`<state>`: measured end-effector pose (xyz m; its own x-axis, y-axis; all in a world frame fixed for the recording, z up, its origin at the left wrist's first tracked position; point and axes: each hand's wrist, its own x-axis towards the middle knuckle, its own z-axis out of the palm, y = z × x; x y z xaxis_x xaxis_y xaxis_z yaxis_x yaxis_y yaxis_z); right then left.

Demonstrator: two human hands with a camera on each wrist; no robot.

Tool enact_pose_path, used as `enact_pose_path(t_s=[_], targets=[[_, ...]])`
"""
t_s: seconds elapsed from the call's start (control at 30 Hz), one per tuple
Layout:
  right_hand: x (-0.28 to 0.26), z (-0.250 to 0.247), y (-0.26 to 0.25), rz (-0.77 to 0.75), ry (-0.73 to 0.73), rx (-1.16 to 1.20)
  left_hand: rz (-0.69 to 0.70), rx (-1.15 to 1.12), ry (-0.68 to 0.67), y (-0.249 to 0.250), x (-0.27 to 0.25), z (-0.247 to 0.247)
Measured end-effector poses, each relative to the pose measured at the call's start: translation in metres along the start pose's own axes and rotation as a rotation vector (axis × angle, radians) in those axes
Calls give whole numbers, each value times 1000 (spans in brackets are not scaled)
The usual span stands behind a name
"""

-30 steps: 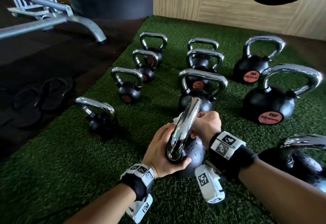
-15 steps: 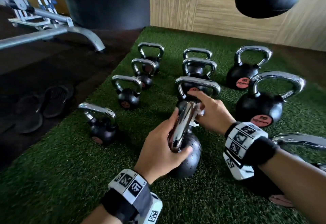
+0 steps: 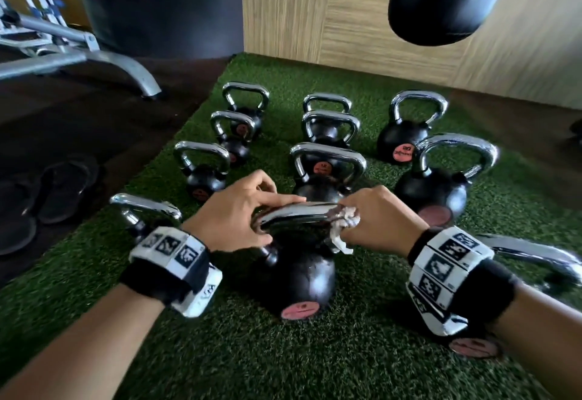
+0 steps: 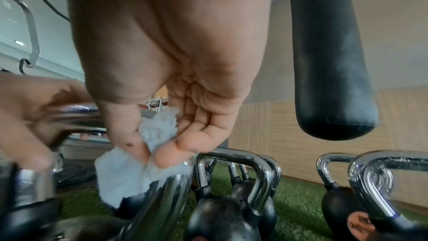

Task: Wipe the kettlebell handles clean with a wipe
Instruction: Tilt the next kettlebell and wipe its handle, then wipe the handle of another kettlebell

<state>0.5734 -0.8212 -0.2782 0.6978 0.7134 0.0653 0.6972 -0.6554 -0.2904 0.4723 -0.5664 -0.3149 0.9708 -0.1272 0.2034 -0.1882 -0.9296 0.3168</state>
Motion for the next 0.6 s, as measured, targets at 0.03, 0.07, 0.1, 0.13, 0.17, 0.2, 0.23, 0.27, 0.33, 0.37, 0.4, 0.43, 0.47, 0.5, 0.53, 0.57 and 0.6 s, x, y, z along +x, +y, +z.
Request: enact_pose_path(t_s=[0.03,0.07,0.1,0.13,0.17,0.2,0.23,0.27,0.33,0.37,0.4,0.43,0.47,0.5,0.53,0.57,0.6], targets=[[-6,0,-1,14,10,8,11,26,-21,-4,5,-5],[-11,1,-2,28,25,22,26,46,-34,-6,9,-8],[-17,3,-3,42,39,37,41,55,-42,-8,13,-9],[-21,4,-5,51,52,60,54,58,-48,-9,16,-10],[-23,5,-7,60,59,83,66,58,-54,-10,18,-10],[-25,4,-8,70,58,108,77,56,-62,-11,19,-9],[-26,3,-8,87,45,132,82,45,-75,-13,21,-9],[-27,1,-7,112,13,152,82,25,-97,-14,22,-9],[-31,-4,0,159,-58,194,81,-43,-166,-13,26,-12],[-36,-6,6,192,-51,230,92,-74,-188,-8,29,-15],[-40,-7,11,224,-3,261,118,-101,-194,-2,32,-16],[-45,-8,15,272,68,284,161,-131,-181,7,36,-18],[-53,-13,19,327,135,304,207,-176,-146,21,40,-17],[-58,-17,23,372,184,323,239,-214,-97,36,43,-15],[-64,-24,28,426,224,316,279,-256,-43,52,47,-12],[-70,-33,30,484,246,286,315,-283,14,69,51,-9],[-76,-41,32,528,265,267,344,-301,73,86,56,-4]])
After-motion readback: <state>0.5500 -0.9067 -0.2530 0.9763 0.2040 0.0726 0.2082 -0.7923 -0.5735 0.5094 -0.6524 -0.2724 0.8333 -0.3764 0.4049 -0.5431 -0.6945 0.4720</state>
